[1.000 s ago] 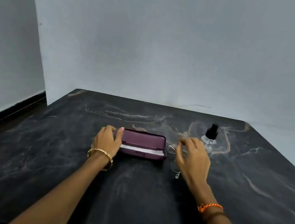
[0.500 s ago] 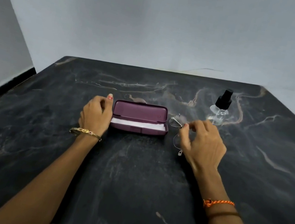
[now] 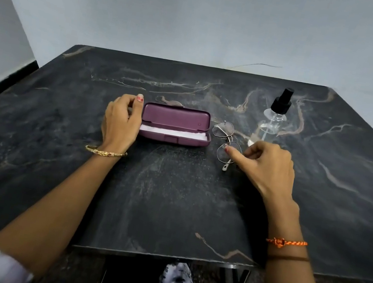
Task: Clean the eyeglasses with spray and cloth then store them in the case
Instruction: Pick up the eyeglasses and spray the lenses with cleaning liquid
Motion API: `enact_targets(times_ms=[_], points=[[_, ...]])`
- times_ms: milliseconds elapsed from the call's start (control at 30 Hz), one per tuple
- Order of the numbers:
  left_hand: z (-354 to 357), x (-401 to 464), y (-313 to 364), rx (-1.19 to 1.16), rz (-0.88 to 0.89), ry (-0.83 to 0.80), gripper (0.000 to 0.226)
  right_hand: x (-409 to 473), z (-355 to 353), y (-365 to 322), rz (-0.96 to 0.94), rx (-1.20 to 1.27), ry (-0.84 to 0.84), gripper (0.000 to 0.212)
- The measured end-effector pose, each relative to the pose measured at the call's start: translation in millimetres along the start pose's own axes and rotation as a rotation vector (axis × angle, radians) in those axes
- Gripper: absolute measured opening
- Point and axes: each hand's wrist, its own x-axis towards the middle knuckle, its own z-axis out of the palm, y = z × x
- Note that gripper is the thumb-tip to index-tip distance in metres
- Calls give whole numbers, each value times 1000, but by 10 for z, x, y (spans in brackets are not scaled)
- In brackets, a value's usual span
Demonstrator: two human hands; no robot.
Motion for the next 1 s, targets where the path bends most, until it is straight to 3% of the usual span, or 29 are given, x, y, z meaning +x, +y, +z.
enact_targets(times_ms=[200, 433, 600, 1000], points=[[3, -11, 0, -36, 22, -28, 34, 3, -82, 67, -36, 29, -202, 45], [-24, -22, 39, -75, 31, -50, 35, 0, -85, 65, -69, 45, -185, 29], [-36, -22, 44, -72, 17, -75, 32, -21, -65, 43, -140, -8, -12, 14], [-29, -13, 19, -75, 42, -63, 21, -53, -71, -59, -326, 106, 409, 11]])
